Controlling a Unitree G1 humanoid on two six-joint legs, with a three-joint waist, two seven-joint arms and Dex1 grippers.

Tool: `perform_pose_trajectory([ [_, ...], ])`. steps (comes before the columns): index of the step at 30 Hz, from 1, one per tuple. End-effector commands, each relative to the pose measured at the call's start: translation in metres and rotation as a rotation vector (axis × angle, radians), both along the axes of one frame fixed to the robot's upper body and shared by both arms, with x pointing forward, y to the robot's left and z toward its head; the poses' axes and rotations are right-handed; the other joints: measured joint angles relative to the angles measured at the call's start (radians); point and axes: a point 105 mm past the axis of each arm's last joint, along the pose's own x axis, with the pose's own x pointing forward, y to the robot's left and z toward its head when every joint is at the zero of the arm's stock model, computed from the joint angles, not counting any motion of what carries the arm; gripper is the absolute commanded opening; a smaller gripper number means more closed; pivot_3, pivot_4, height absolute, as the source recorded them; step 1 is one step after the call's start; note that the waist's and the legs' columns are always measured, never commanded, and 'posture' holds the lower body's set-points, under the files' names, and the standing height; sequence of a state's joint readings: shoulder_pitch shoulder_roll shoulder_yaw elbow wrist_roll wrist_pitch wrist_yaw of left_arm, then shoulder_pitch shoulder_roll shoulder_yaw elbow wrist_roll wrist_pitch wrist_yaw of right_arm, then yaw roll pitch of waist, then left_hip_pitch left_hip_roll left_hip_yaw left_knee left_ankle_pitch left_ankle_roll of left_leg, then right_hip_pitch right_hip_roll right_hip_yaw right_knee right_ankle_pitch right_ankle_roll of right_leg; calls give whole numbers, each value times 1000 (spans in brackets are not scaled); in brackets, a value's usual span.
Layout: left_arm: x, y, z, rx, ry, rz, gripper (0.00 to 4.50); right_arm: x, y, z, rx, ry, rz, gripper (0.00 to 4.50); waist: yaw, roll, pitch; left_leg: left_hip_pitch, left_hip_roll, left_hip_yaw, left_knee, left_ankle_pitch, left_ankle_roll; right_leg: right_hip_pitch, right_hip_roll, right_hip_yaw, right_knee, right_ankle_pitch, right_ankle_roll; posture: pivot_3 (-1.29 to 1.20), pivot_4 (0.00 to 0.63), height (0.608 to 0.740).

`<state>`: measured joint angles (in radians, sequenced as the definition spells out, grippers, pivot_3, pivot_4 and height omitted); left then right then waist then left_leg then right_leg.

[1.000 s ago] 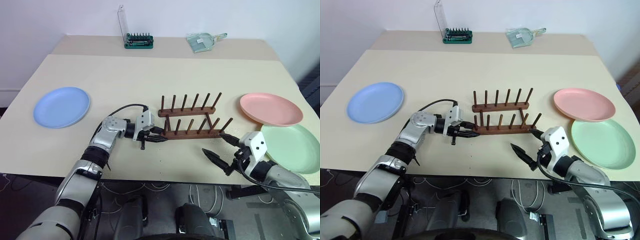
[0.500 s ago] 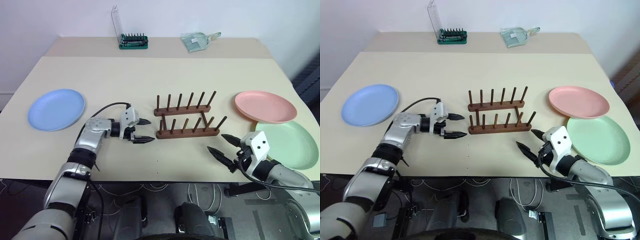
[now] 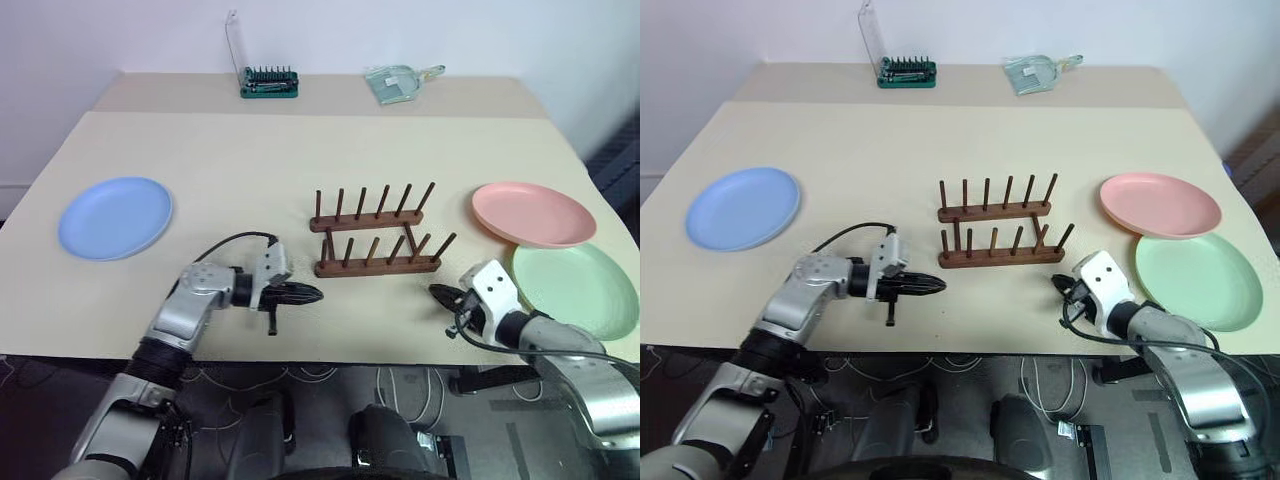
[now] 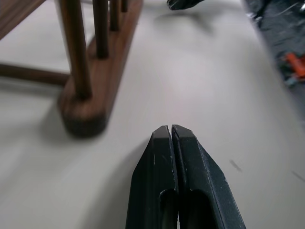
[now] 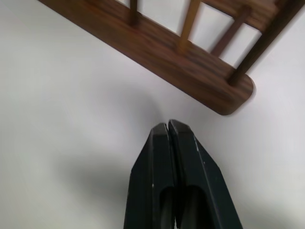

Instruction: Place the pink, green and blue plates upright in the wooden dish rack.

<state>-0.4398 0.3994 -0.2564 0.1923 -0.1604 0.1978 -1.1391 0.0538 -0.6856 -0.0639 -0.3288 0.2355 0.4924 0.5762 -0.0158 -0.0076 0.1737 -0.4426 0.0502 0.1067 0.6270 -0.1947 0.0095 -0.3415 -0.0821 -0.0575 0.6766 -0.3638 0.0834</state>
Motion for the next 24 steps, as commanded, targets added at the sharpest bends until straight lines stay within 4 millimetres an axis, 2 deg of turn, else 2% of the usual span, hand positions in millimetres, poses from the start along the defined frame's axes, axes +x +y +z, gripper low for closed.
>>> perform_pose_trajectory([
  [1, 14, -2, 1, 25, -78, 91, 56, 15, -5, -3, -80, -24, -28, 0, -1, 0, 0, 1, 0, 0, 0, 0, 0, 0, 0, 0, 0, 0, 0, 0, 150, 732],
  [6, 22, 1, -2, 17, -94, 164, 56, 31, -2, 0, -90, -57, -28, 0, 1, -1, -1, 1, 0, 0, 1, 0, 0, 1, 0, 0, 1, 0, 0, 0, 150, 732],
  [15, 41, 17, -2, 16, -135, 289, 56, 44, 10, 4, -86, -88, 13, 0, -4, -1, -1, 2, 0, 0, 2, 0, 0, 1, 0, 0, 3, 0, 0, 0, 150, 732],
  [21, 40, 18, -3, 13, -129, 271, 56, 45, 12, 5, -85, -92, 24, 0, -4, -1, -1, 2, 0, 0, 2, 0, -1, 1, 0, 0, 3, 0, 0, 0, 150, 732],
  [24, 36, 17, -2, 11, -130, 256, 56, 37, 12, 11, -95, -104, 56, 0, -4, -1, -1, 2, 0, 0, 1, 0, -1, 1, 0, 0, 3, 0, 0, 0, 150, 732],
])
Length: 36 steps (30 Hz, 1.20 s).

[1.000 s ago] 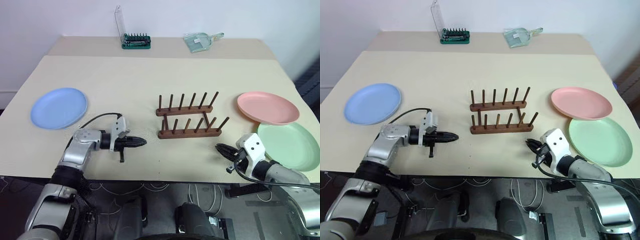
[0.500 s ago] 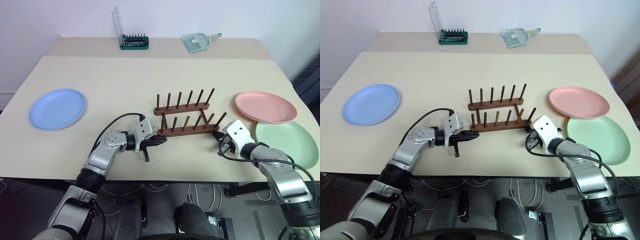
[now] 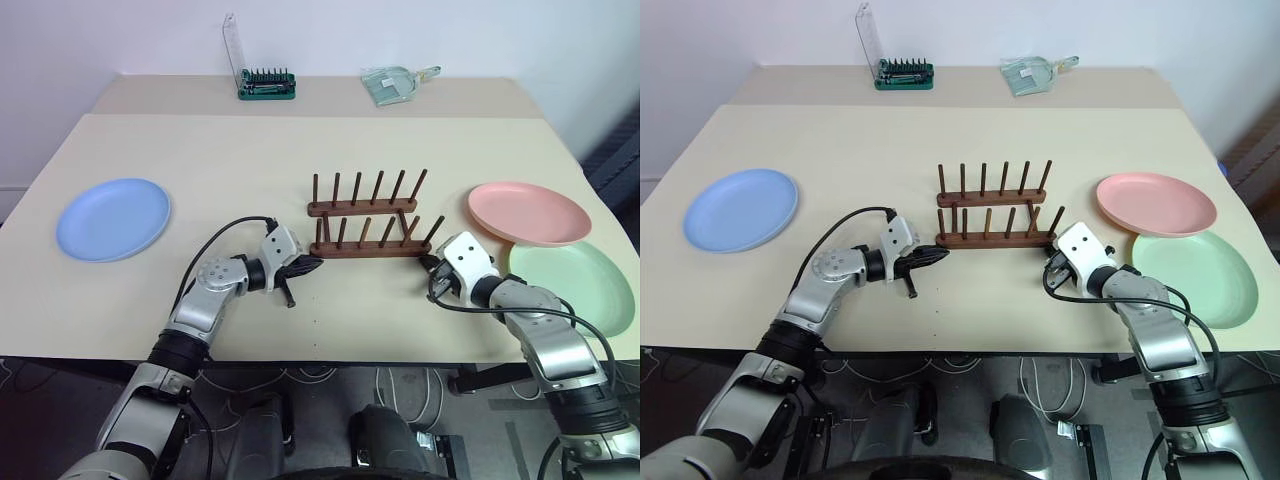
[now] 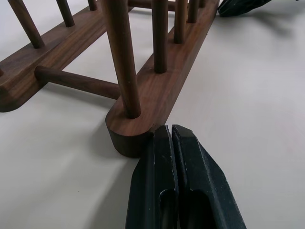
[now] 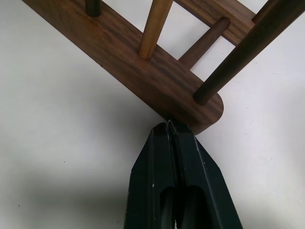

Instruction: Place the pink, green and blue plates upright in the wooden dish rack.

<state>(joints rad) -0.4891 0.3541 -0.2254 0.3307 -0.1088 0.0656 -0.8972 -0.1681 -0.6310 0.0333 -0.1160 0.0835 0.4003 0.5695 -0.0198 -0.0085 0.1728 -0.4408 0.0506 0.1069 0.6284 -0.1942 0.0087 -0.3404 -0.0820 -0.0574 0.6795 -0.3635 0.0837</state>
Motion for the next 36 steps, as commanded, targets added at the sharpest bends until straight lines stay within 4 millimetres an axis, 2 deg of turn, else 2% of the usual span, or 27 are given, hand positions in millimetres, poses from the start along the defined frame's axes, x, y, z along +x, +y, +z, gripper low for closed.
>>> perform_pose_trajectory([
  [1, -3, 10, -4, 25, 17, 6, 56, -10, 3, 8, -13, -17, 54, 0, 2, 0, 0, 0, 0, 0, 0, 0, 0, 0, 0, 0, 0, 0, 0, 0, 150, 732],
  [5, -11, 13, 3, -13, 36, -30, 56, -24, -4, 28, -35, -50, 78, 0, 4, 0, 0, -1, 0, 0, -1, 0, 0, -1, 0, 0, 0, 0, 0, 0, 150, 732],
  [9, -27, 16, 11, -59, 69, -107, 56, -46, -22, 48, -36, -40, 63, 0, 7, 0, 1, -2, 0, 0, -1, 0, 0, -2, -1, 0, -1, 0, 0, 0, 150, 732],
  [12, -37, 16, 13, -77, 104, -162, 0, -59, -40, 60, -44, -16, 25, 780, 9, 0, 1, -1, 0, 0, -1, 0, 0, -1, -1, 0, -1, 0, 0, 0, 150, 732],
  [15, -45, 9, 19, -107, 124, -235, 0, -60, -58, 72, -85, -33, -33, 2307, 7, 0, 1, -2, 0, 0, -1, 0, 0, -1, -1, 0, -2, 0, 0, 0, 150, 732],
  [19, -48, -1, 26, -124, 115, -292, 0, -46, -74, 82, -177, -88, -89, 4379, 5, 0, 1, -1, 0, 0, -2, 0, 0, -1, -1, 0, -2, 0, 0, 0, 150, 732],
  [22, -50, -9, 34, -147, 94, -319, 0, -29, -77, 83, -239, -116, -93, 4451, 5, 0, 1, -2, -1, 0, -1, 0, 0, -1, -1, 0, -2, 0, 0, 0, 150, 732],
  [29, -50, -14, 47, -173, 29, -323, 0, 7, -106, 65, -355, -82, -177, 4451, 7, 1, 1, -2, -1, 1, -1, 0, -1, -1, -1, 0, -3, 0, 0, 0, 150, 732],
  [35, -50, -9, 47, -181, 37, -291, 0, 23, -108, 50, -382, -35, -159, 4451, 5, 1, 2, -2, -1, 1, -1, 3, -5, -1, 0, 0, -3, 0, 0, 0, 150, 732],
  [36, -51, -9, 47, -183, 37, -287, 0, 24, -107, 50, -386, -36, -155, 4219, 4, 1, 2, -2, -1, 1, -1, 3, -5, -1, 0, 0, -3, 0, 0, 0, 150, 732],
])
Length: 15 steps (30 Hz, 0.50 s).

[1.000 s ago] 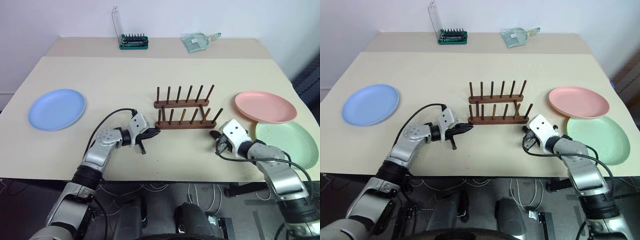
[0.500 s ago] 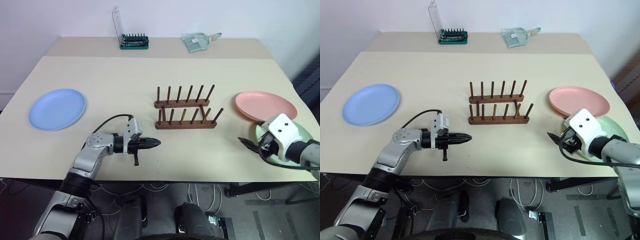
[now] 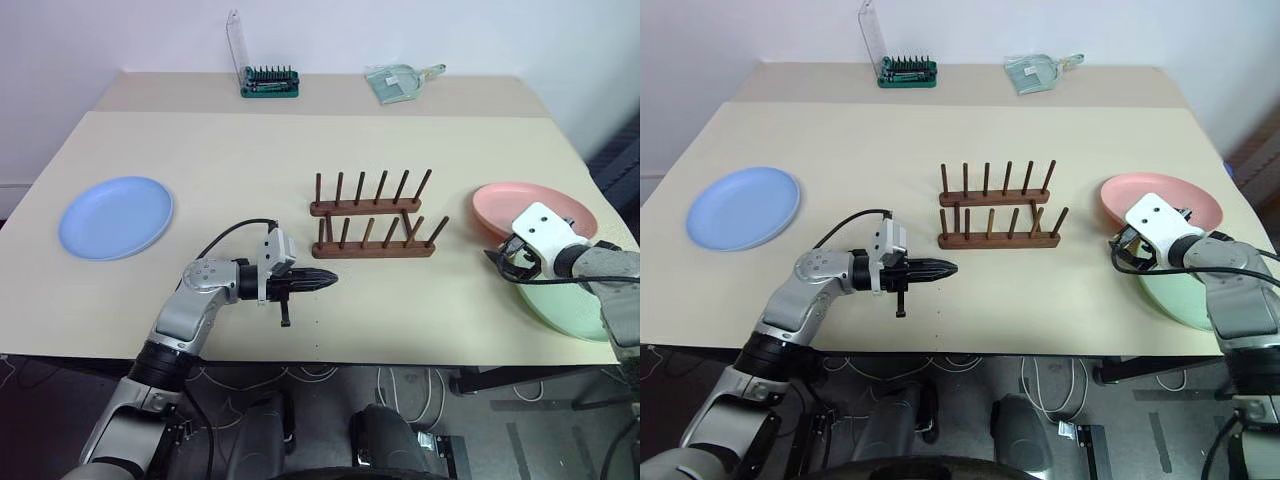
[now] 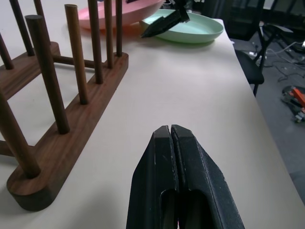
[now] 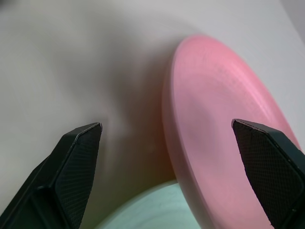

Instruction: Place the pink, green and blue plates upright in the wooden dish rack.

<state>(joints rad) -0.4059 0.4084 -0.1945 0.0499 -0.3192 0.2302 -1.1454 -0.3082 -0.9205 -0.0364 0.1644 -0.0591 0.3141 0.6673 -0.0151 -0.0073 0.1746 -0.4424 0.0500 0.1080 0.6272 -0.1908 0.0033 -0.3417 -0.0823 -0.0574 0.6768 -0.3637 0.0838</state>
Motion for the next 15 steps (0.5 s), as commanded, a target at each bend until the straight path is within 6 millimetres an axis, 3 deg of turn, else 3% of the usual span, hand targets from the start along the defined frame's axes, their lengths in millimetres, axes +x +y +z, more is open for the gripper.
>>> perform_pose_trajectory([
  [1, -2, 1, 14, -36, -38, 9, 0, 7, 2, 7, -25, -28, 22, 3939, 0, 0, 0, 0, 0, 0, 0, 0, 0, 0, 0, 0, 0, 0, 0, 0, 150, 732],
  [3, -3, 1, 16, -40, -40, 17, 0, 8, 3, 8, -36, -30, 29, 3148, 1, 0, 0, 0, 0, 0, 0, 0, 0, 0, 0, 0, 0, 0, 0, 0, 150, 732],
  [9, -4, -2, 21, -41, -38, 20, 0, 8, 6, 14, -49, -50, 38, 120, 2, 0, 0, 0, 0, 0, 0, 0, 0, 0, 0, 0, 0, 0, 0, 0, 150, 732],
  [15, -3, -6, 25, -42, -39, 11, 0, 6, 10, 25, -65, -100, 40, 53, 1, 0, 0, 0, 0, 0, 0, 0, -1, 0, 0, 0, 0, 0, 0, 0, 150, 732],
])
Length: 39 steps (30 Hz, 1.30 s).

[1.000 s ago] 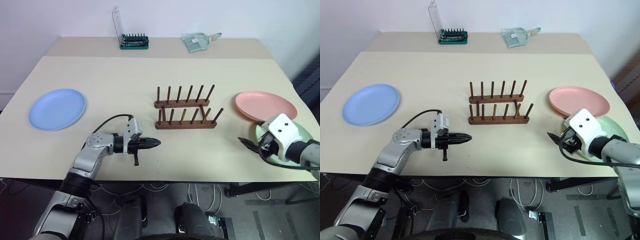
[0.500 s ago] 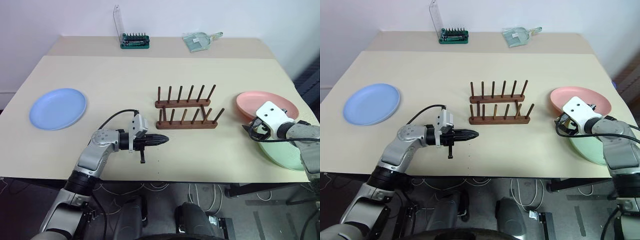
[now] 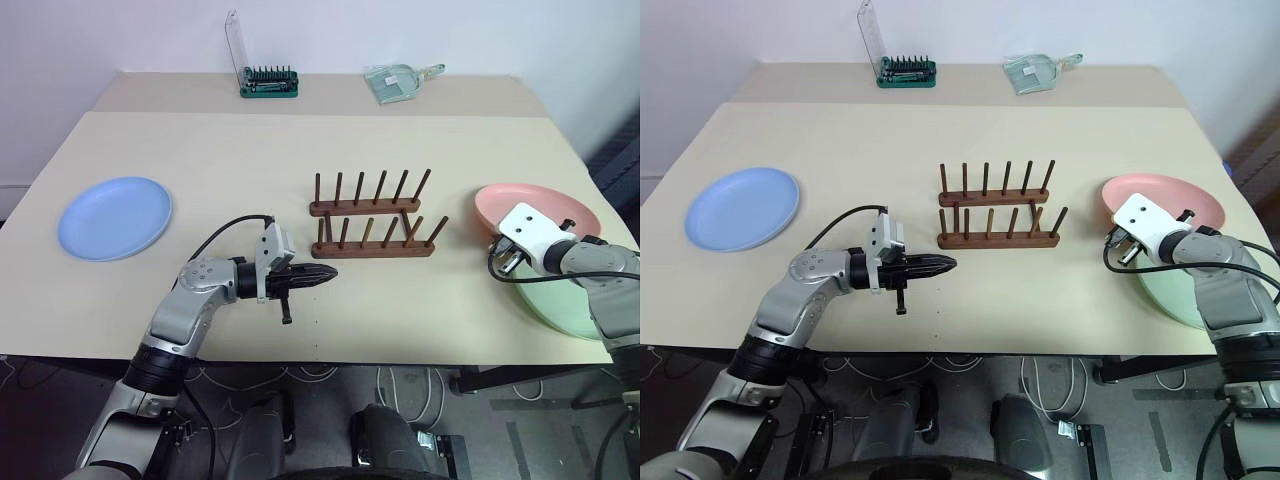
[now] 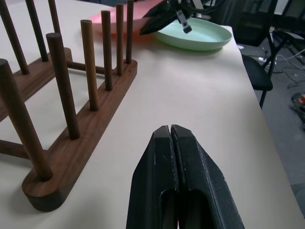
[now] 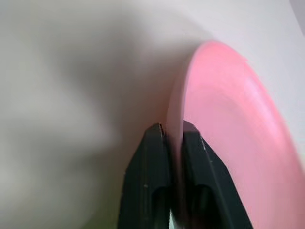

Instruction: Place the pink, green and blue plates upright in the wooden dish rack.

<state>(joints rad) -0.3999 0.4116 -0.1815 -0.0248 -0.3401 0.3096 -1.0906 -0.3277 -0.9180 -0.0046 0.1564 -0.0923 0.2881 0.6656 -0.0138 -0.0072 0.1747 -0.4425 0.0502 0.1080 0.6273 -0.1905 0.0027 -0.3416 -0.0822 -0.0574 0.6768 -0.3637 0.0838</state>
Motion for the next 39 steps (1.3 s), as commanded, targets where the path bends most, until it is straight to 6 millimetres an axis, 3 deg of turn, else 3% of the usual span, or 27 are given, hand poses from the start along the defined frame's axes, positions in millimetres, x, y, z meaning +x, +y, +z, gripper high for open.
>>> perform_pose_trajectory([
  [1, -3, -5, 16, -26, -49, -30, 0, 1, 0, 25, -28, -100, -4, 53, 0, 0, 0, 0, 0, 0, 0, 0, 0, 0, 0, 0, 0, 0, 0, 0, 150, 732],
  [5, -1, -6, 19, -29, -63, -25, 0, 2, -2, 44, -71, -189, -24, 53, 1, 0, 0, 0, 0, 0, 0, 0, 0, 0, 0, 0, 0, 0, 0, 0, 150, 732],
  [10, 7, -1, 25, -53, -100, 34, 0, -4, 33, 116, 17, -462, 94, 53, -1, 2, 1, 0, 0, 0, 0, 0, 0, 0, 0, 0, 0, 0, 0, 0, 150, 732],
  [14, 10, 3, 28, -70, -105, 64, 0, -30, 91, 176, 435, -617, 330, 53, -6, 1, 1, 0, 1, 0, -1, 1, -1, 0, 1, 0, 0, 0, 0, 0, 150, 732],
  [18, 10, 2, 28, -70, -103, 60, 0, -52, 134, 205, 819, -588, 508, 53, 2, 0, 2, 0, 1, -1, -1, 0, -1, 0, 0, 0, 0, 0, 0, 0, 150, 732],
  [22, 10, 0, 31, -74, -112, 58, 0, -64, 155, 210, 1038, -505, 585, 53, 4, 0, 2, -2, 0, -1, -1, -3, 5, 0, -2, 0, -1, 0, 0, 0, 150, 732],
  [26, 8, -2, 32, -76, -110, 56, 0, -68, 161, 210, 1257, -437, 584, 53, 0, 0, 2, -2, 0, -1, -1, -4, 7, 0, -2, 0, -1, 0, 0, 0, 150, 732],
  [33, 9, -1, 34, -83, -120, 64, 0, -60, 150, 194, 1484, -346, 407, 53, 0, 0, 2, -2, 0, -1, -1, -4, 7, -1, -2, 0, -1, 0, 0, 0, 150, 732],
  [39, 13, 5, 33, -91, -139, 81, 0, -56, 149, 178, 1549, -303, 326, 53, 0, 0, 2, -2, 0, -1, -2, -4, 7, -1, -1, 0, -1, 0, 0, 0, 150, 732],
])
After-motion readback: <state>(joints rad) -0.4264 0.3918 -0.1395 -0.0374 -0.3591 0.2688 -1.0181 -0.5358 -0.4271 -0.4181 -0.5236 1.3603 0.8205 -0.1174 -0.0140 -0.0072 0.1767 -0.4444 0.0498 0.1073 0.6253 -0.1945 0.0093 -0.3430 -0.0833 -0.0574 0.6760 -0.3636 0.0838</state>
